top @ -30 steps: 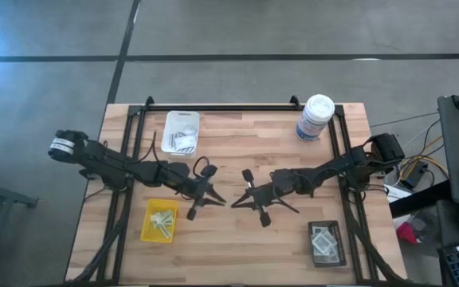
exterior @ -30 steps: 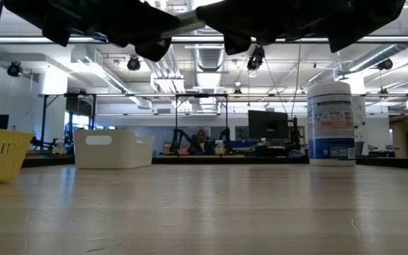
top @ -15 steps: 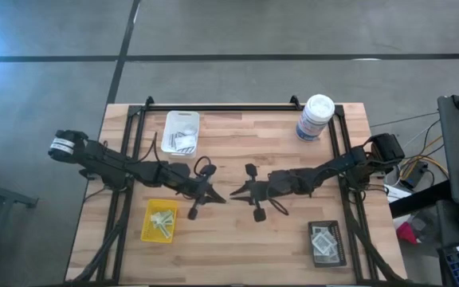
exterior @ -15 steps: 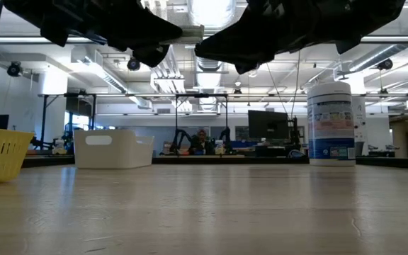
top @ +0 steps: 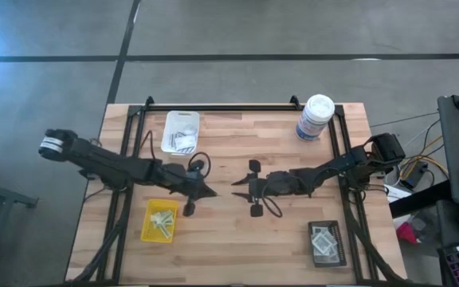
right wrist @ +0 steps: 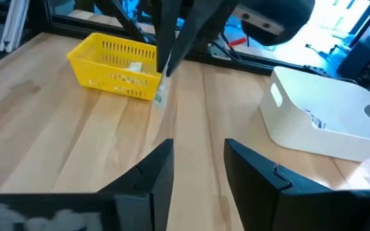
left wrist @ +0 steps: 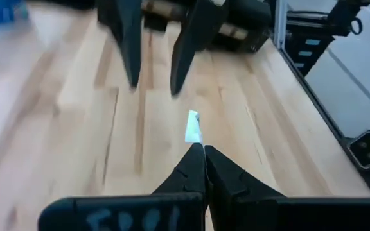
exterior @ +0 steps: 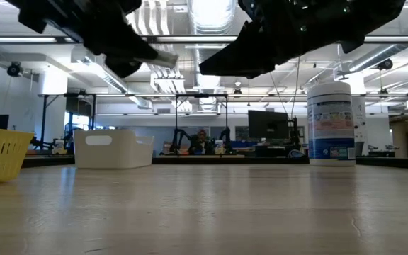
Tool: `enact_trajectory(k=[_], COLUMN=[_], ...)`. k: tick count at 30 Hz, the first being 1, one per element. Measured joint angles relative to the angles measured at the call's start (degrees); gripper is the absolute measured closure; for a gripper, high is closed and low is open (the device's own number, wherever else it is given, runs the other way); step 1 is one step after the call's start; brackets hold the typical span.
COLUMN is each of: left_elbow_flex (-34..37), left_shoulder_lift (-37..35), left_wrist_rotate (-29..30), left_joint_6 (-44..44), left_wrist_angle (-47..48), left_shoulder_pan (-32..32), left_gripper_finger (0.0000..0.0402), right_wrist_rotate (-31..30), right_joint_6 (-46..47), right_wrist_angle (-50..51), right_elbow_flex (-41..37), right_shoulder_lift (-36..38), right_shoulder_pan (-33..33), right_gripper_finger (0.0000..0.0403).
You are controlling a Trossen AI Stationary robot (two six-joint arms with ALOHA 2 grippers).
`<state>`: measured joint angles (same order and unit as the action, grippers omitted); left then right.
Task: Pick & Place First Aid Supplies
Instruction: Put the green bandage into the yellow bin
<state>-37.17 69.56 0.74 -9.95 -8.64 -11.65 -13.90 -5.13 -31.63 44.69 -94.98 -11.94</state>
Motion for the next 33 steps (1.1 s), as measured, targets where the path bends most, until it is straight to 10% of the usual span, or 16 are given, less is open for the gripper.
enact_trajectory(k=[33], left_elbow_flex=[0.0], left_shoulder_lift=[-11.76], left_wrist_rotate=[-3.25], left_joint_6=[-44.14], left_wrist_angle=[44.67], left_shoulder_pan=[-22.81], left_gripper_finger=[0.0401], right_wrist_rotate=[-0.38], right_joint_6=[-4.62], right_wrist_angle=[0.04], right_elbow_flex=[0.0], right_shoulder_lift=[0.0], right_shoulder_pan=[0.0], right_gripper_finger=[0.0278])
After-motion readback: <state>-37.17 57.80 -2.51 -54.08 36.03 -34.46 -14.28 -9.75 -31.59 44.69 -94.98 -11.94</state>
